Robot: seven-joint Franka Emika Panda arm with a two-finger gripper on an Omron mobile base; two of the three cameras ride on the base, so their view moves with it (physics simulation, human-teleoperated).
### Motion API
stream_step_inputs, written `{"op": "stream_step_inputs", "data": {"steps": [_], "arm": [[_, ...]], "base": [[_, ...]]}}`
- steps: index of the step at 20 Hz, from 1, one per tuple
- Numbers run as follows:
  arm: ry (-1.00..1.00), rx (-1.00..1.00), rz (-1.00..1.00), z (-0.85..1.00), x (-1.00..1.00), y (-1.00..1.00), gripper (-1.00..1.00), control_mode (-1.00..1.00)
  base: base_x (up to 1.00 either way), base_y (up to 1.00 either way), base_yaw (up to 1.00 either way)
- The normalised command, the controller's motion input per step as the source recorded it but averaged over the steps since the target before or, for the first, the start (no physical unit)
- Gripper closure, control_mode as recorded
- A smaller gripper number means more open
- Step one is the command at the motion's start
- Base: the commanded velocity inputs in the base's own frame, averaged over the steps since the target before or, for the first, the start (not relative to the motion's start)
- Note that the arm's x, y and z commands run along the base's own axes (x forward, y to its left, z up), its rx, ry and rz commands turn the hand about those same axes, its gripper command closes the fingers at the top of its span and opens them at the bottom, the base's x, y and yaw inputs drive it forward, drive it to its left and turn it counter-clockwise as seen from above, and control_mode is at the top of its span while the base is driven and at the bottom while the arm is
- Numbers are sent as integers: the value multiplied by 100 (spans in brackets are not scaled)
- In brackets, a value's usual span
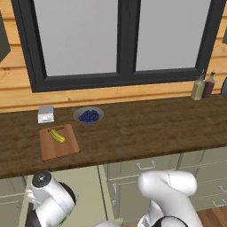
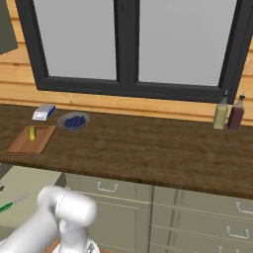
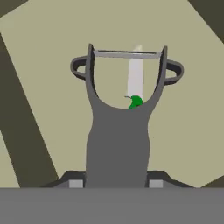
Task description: Place the appropriate cutting tool for cutting the cucumber skin on the cutting board.
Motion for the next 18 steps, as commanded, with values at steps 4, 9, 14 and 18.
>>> {"op": "stream_step_inputs", "data": {"steps": [4,9,14,18], "arm": [[0,0,-24,100,1,0,100,-100],[0,0,-28,100,46,0,100,-100],[10,0,-27,100,96,0,100,-100],[17,0,-20,74,100,0,100,-100]], "base": [[0,0,0],[0,0,0],[0,0,0],[0,0,0]]}}
